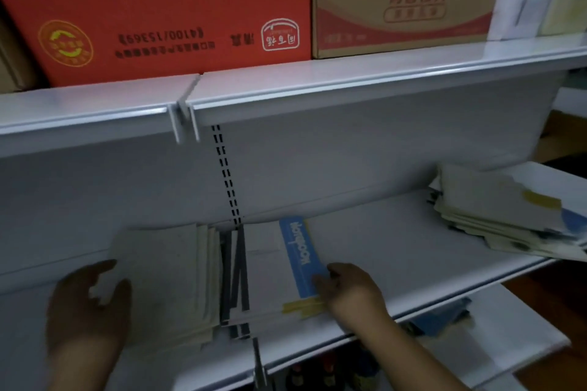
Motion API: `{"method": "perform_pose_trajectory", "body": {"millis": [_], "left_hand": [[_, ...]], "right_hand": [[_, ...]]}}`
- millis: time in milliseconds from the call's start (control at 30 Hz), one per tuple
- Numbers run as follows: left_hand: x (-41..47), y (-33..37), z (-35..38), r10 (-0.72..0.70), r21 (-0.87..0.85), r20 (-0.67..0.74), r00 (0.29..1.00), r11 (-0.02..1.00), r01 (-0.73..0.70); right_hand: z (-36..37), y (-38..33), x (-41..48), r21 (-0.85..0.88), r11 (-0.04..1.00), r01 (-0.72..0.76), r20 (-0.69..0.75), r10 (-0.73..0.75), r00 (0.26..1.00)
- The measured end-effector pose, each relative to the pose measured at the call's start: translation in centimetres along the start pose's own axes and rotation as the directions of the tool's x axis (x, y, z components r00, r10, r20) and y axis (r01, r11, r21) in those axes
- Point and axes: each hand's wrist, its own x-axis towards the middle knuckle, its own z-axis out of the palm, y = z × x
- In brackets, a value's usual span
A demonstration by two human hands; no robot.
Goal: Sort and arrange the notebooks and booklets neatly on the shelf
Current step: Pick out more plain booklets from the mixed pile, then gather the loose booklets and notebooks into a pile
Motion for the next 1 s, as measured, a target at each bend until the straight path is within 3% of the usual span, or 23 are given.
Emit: {"method": "perform_pose_trajectory", "body": {"millis": [167, 367, 533, 667, 733, 800, 900, 1000], "left_hand": [[-8.4, 3.7, 3.9, 0.027, -0.131, 0.269, 0.963, 0.991, 0.009], [-9.8, 6.1, 8.2, 0.126, -0.167, 0.299, 0.946, 0.983, -0.078], [-9.2, 10.2, 14.7, 0.227, -0.374, 0.534, 0.814, 0.927, -0.014], [-10.8, 14.7, 20.6, 0.407, -0.443, 0.655, 0.637, 0.889, -0.113], [-12.0, 17.3, 23.3, 0.422, -0.432, 0.710, 0.563, 0.893, -0.125], [-13.4, 20.3, 25.7, 0.432, -0.428, 0.735, 0.524, 0.894, -0.137], [-14.3, 24.8, 29.5, 0.402, -0.446, 0.707, 0.582, 0.892, -0.073], [-15.0, 29.1, 33.9, 0.364, -0.401, 0.671, 0.646, 0.911, -0.097]], "right_hand": [[0.3, 0.1, 1.2, -0.020, 0.992, 0.128, 0.107, -0.125, 0.986], [0.5, 0.8, 2.5, 0.009, 0.989, 0.147, 0.087, -0.147, 0.985], [-2.5, 1.3, 2.7, 0.039, 0.987, 0.157, 0.172, -0.161, 0.972], [-9.9, 5.0, 3.3, 0.069, 0.994, 0.086, -0.098, -0.079, 0.992], [-13.6, 7.3, 3.3, 0.096, 0.994, 0.049, -0.263, -0.022, 0.965], [-17.1, 9.6, 3.0, 0.140, 0.990, -0.015, -0.336, 0.062, 0.940], [-22.0, 12.4, 3.2, 0.174, 0.985, -0.013, -0.486, 0.098, 0.868], [-27.0, 16.5, 4.9, 0.183, 0.983, -0.027, -0.613, 0.135, 0.778]]}}
